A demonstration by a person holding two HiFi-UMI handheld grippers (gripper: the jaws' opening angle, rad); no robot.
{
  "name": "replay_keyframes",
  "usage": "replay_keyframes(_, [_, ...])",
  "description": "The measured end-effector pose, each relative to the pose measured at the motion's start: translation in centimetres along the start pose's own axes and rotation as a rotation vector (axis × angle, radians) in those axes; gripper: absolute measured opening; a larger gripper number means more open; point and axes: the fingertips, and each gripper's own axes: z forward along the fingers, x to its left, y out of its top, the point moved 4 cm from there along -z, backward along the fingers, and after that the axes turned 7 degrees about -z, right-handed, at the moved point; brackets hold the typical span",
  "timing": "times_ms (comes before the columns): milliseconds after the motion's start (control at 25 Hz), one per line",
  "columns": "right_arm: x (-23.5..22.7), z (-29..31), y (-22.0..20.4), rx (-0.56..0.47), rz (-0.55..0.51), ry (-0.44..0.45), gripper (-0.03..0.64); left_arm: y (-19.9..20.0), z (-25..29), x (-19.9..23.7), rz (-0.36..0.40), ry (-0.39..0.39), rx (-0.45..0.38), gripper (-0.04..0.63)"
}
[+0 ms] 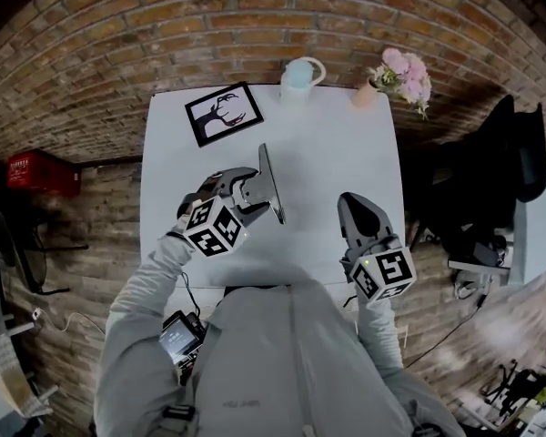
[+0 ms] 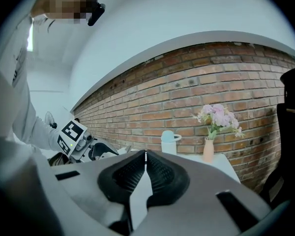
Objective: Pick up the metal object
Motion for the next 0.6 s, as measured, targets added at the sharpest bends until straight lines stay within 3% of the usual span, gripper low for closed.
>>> replay_keyframes(320, [1.1, 0.9, 2.0, -0.045, -0.047, 0.065, 0.025, 2.0, -6.1, 0.3, -0.168, 0.139, -0.165, 0.304])
replay_keyframes(600, [1.9, 2.0, 3.2, -0.067, -0.091, 0.103, 0.025, 4.4, -9.6, 0.7, -0.33, 0.169, -0.344, 0.304])
